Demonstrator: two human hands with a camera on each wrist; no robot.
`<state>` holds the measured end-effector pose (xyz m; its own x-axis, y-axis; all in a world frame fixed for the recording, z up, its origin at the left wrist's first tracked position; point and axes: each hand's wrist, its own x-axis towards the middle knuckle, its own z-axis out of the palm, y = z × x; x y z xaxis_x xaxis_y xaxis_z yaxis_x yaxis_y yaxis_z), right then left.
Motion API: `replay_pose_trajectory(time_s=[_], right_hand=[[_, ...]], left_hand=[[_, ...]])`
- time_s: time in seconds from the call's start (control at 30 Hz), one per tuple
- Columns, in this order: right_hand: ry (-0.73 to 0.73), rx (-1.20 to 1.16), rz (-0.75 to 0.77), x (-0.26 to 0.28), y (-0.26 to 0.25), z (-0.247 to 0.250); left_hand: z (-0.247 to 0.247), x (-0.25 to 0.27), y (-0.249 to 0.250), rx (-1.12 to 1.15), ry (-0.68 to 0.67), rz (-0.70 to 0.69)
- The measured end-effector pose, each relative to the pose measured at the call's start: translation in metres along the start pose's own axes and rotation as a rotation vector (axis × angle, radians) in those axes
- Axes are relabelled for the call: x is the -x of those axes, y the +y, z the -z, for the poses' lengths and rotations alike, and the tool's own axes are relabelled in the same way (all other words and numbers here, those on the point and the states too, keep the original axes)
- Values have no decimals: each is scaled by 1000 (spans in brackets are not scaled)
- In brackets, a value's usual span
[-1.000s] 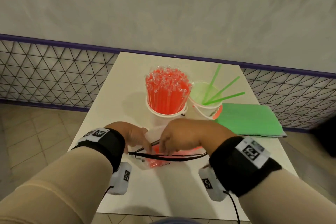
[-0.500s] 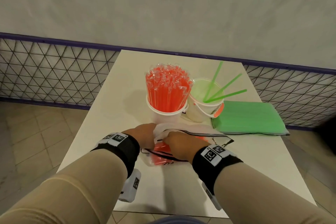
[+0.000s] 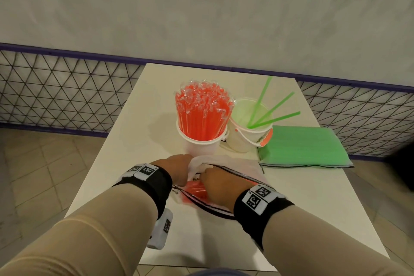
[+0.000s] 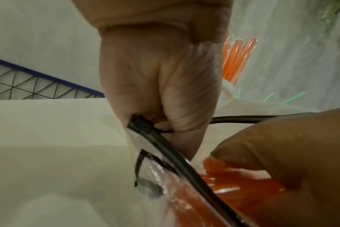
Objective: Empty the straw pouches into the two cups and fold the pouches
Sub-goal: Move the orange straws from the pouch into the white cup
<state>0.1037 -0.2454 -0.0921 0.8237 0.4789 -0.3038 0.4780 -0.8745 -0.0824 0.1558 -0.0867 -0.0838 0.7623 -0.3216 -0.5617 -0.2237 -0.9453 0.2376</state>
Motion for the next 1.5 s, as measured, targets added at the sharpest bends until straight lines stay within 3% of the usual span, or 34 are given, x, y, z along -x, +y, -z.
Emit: replay_pose_trajectory(time_s=[0.13, 0.43, 0.73, 0.8, 0.9, 0.97, 1.03, 1.3, 1.5], right_hand=[[126, -169, 1, 10, 7, 14], [170, -459, 41, 26, 17, 45], [558, -1167, -135, 55, 4, 133], [649, -1251, -114, 57, 6, 149], [743, -1309, -78, 52, 10, 167], [808, -1374, -57, 43, 11, 175], [873, -1435, -52, 31, 10, 180], [1091, -1248, -184, -14, 0, 164], [1062, -924, -227, -27, -19, 132]], left_hand=[[6, 2, -3, -1, -8, -4], [19, 17, -7, 17, -12, -17], [36, 20, -19, 273, -97, 165], [49, 21, -20, 491, -9, 154], [72, 26, -18, 805, 254, 69], [82, 31, -12, 895, 348, -22], [84, 34, -4, 893, 358, -83], [67, 23, 6, 889, 422, -146], [63, 5, 5, 899, 447, -172]])
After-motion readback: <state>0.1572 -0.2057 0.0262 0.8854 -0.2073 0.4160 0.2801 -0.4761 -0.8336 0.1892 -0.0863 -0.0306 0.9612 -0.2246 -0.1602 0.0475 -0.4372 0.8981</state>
